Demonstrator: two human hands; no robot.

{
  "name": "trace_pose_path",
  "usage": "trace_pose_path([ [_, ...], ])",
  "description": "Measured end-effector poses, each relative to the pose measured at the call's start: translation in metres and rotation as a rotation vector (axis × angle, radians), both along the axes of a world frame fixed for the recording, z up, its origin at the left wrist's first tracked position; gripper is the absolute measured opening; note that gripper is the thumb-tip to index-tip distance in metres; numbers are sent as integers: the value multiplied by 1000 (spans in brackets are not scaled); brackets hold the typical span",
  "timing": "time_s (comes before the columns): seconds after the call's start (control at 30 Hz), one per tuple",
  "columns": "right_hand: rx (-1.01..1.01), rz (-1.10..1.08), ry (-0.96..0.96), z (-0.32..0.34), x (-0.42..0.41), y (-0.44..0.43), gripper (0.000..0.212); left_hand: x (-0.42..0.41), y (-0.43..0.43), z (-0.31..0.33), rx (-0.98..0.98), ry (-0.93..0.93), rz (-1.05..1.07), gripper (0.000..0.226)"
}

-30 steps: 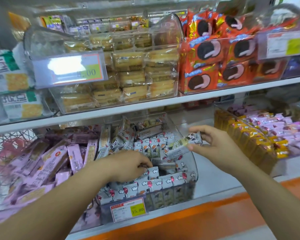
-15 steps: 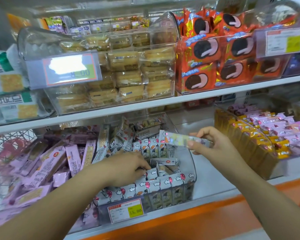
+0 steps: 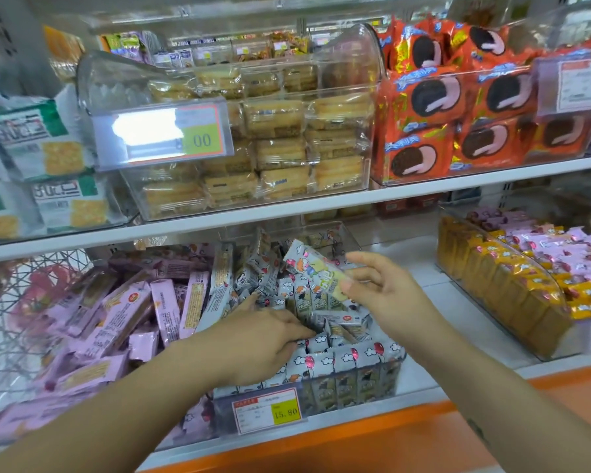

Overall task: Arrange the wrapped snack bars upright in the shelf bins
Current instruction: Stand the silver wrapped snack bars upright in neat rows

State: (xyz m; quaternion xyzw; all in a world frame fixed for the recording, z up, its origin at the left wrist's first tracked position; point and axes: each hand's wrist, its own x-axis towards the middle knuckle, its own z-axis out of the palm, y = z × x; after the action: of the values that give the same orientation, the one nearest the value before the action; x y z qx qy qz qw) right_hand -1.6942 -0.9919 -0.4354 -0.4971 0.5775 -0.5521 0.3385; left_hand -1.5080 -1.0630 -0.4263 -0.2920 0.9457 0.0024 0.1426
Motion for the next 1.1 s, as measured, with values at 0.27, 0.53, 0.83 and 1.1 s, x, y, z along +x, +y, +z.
trace_pose_path([
  [0.27, 244, 195, 394, -14, 8, -71, 26, 1, -1, 2, -4, -17, -17, 44],
  [0.53, 415, 405, 350, -30, 14, -83, 28, 9, -4, 10, -44, 92, -43, 40],
  [0.83, 603, 376, 425, -22, 16, -77, 61, 65, -21, 29, -178, 515, 428, 36],
  [1.1, 492, 311, 369, -21, 12, -69, 57, 62, -6, 22, -73, 358, 561, 74],
])
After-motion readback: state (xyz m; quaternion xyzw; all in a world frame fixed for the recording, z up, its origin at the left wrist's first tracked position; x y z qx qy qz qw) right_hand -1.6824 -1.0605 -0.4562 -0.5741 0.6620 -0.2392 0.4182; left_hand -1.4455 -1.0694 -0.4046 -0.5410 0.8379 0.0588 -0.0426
